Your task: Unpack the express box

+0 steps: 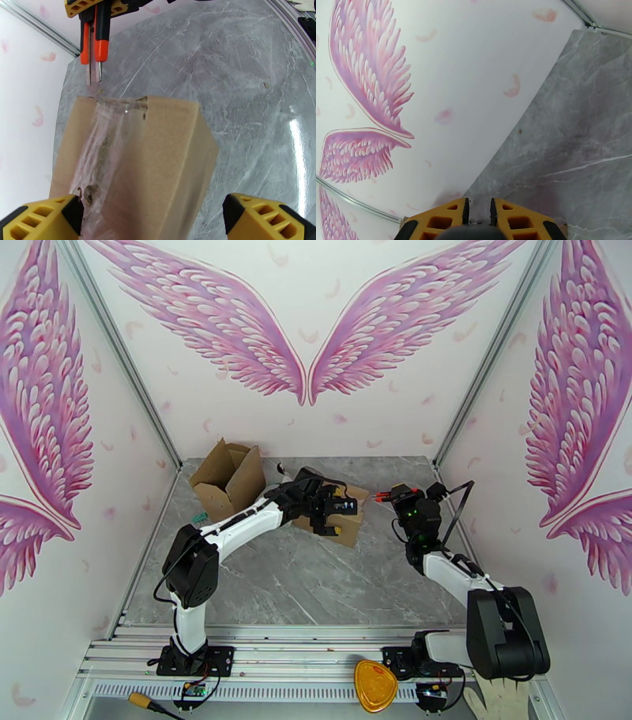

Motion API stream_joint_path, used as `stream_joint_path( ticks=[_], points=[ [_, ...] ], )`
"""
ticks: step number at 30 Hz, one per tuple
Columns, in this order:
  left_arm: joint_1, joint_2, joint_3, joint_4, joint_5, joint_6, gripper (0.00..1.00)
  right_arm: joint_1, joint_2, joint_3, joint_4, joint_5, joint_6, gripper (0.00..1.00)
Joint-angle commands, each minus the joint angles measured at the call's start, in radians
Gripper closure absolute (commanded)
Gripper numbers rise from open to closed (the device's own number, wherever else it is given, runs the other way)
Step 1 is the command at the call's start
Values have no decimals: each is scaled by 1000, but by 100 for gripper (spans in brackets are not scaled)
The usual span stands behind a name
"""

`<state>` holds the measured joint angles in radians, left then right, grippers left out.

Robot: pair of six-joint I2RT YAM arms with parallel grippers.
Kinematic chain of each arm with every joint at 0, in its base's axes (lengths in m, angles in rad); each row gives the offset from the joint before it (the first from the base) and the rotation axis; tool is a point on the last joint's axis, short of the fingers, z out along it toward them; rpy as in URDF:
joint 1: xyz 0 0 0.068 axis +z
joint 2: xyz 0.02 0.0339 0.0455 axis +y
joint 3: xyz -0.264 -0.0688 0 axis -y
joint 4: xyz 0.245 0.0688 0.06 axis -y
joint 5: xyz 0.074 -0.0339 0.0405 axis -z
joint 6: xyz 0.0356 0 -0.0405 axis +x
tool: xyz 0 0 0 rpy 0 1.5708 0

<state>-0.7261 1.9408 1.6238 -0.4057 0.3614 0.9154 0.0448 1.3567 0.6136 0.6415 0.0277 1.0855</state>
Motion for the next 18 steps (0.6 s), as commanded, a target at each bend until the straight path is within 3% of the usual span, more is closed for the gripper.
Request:
stream_joint_path(
  ticks=[1,18],
  points=[
    [6,15,11,-10,-2,-4,1,-5,19,35,30,21,4,100],
    [7,36,20,-34,-7,-2,6,-23,17,42,17,25,-6,100]
  ],
)
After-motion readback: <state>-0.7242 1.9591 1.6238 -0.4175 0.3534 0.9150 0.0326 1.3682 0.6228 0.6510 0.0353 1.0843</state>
